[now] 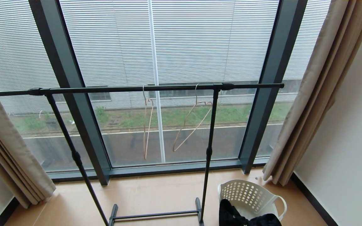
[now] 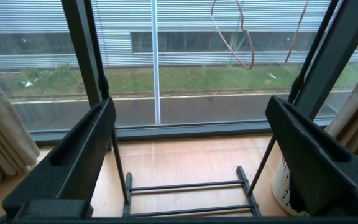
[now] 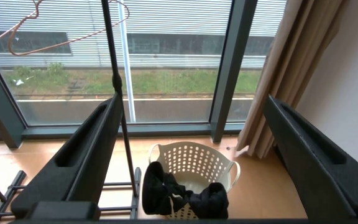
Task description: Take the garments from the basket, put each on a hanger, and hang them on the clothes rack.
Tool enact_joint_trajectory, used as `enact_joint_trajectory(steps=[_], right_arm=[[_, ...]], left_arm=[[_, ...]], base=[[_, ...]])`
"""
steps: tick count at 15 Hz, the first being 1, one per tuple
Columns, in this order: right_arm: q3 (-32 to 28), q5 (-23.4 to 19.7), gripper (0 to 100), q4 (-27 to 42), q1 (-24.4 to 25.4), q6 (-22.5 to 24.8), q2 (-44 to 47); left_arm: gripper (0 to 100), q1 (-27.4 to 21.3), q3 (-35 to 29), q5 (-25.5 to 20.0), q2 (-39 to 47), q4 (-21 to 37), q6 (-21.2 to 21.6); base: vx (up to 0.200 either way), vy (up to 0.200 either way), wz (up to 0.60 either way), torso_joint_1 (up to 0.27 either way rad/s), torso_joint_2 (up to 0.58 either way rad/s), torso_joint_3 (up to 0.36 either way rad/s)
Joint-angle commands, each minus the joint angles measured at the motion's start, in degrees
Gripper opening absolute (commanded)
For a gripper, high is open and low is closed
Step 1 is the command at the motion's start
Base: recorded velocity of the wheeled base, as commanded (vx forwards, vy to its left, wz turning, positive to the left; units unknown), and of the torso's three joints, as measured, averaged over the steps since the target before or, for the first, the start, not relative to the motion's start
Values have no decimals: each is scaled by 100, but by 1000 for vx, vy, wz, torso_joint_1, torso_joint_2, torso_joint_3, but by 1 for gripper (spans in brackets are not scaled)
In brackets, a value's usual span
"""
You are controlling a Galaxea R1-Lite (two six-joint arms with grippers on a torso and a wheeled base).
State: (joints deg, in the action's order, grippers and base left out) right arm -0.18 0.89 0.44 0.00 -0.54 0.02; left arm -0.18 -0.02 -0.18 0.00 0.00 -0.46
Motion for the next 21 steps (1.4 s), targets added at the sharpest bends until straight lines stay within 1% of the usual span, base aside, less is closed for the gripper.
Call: enact_joint_trajectory(steps=[1, 7, 21], right_arm=[[1, -1, 100, 0, 0, 1, -2], [1, -1, 100, 0, 0, 1, -2], [1, -1, 100, 0, 0, 1, -2]], left_arm=[[100, 1, 2, 1, 0, 0, 2], [100, 1, 2, 1, 0, 0, -15], [100, 1, -6, 1, 0, 0, -15]], base=[[0, 0, 0, 0, 0, 0], [0, 0, 0, -14, 29, 20], [0, 0, 0, -153, 348, 192]])
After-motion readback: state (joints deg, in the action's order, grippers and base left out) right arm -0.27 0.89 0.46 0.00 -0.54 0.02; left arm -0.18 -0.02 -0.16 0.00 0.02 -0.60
